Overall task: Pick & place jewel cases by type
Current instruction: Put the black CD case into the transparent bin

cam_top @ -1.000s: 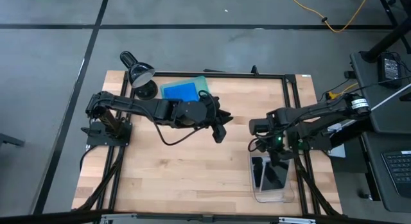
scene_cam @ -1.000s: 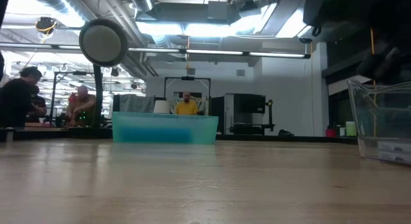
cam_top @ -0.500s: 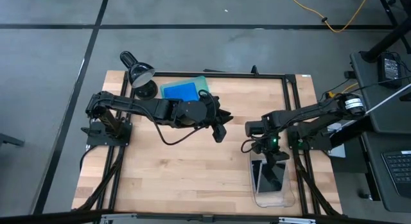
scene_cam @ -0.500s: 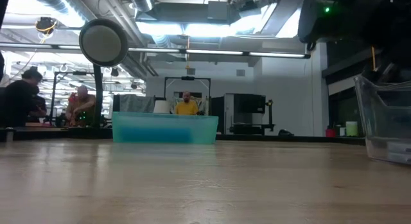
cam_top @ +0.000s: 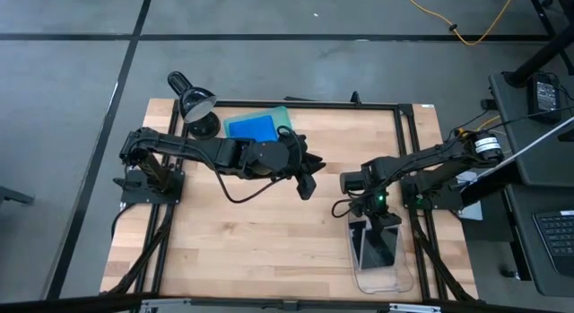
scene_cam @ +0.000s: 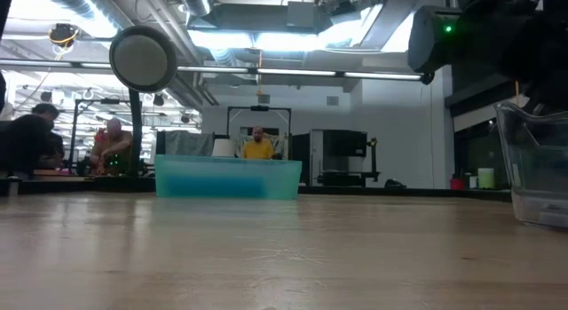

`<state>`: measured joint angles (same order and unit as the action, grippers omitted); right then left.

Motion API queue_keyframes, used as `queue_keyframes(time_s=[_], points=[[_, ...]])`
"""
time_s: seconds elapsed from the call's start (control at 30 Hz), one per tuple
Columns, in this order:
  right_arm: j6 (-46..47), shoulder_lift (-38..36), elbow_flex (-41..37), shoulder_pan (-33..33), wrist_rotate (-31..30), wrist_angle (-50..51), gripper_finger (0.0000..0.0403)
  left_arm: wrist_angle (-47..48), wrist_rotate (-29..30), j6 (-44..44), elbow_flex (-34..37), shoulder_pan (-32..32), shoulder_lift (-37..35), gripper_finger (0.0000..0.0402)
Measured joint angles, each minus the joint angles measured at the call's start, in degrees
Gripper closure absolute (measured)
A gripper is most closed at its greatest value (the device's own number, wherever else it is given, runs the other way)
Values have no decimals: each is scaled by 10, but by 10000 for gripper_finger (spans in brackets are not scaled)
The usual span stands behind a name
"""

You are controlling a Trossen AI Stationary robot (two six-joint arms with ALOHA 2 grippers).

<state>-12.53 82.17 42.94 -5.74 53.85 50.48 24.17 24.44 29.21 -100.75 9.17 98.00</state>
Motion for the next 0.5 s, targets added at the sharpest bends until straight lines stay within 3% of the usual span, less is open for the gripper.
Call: queue_keyframes(time_s=[0.5], points=[[-2, 0, 33, 0, -46, 25, 270, 0, 0, 0, 0, 1, 0, 327]])
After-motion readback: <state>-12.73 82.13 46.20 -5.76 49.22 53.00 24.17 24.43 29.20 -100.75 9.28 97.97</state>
